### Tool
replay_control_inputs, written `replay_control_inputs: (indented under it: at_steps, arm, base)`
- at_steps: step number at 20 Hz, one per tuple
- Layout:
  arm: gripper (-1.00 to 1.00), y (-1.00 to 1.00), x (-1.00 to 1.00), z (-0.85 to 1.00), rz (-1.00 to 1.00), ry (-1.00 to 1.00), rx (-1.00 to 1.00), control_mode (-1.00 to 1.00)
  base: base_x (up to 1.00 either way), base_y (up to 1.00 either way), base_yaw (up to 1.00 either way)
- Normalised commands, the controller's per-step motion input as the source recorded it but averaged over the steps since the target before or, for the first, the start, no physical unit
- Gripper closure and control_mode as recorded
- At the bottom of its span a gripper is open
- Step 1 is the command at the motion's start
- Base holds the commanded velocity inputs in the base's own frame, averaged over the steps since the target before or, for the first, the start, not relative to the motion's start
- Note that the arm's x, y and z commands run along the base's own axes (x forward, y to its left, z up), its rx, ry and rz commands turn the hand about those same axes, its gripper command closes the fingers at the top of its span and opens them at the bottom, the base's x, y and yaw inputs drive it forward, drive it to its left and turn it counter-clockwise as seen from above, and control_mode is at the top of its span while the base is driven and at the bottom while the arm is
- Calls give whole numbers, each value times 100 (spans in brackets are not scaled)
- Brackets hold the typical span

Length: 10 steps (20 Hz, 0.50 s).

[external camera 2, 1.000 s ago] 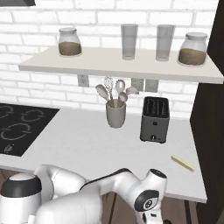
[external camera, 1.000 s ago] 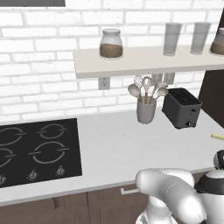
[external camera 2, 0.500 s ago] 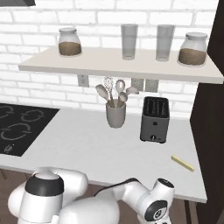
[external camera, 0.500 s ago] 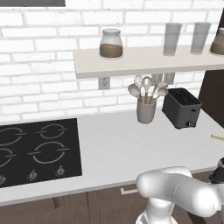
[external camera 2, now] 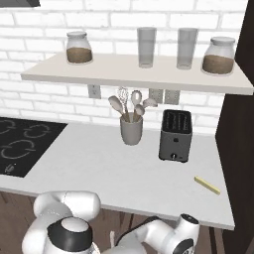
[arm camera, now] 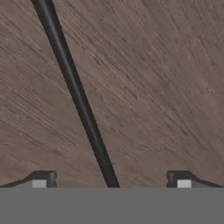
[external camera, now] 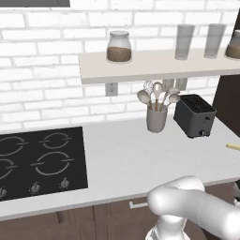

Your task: Pick the ladle from the drawer and place it on the counter.

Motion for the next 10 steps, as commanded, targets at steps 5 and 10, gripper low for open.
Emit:
replay_control_inputs:
  at_steps: [5, 10]
  arm:
    - [100, -52, -5, -64, 13, -5, 0, -100]
    - [100, -33, -32, -44, 6, -5, 0, -100]
  base:
    - [0, 0, 0]
    - [0, 0, 0]
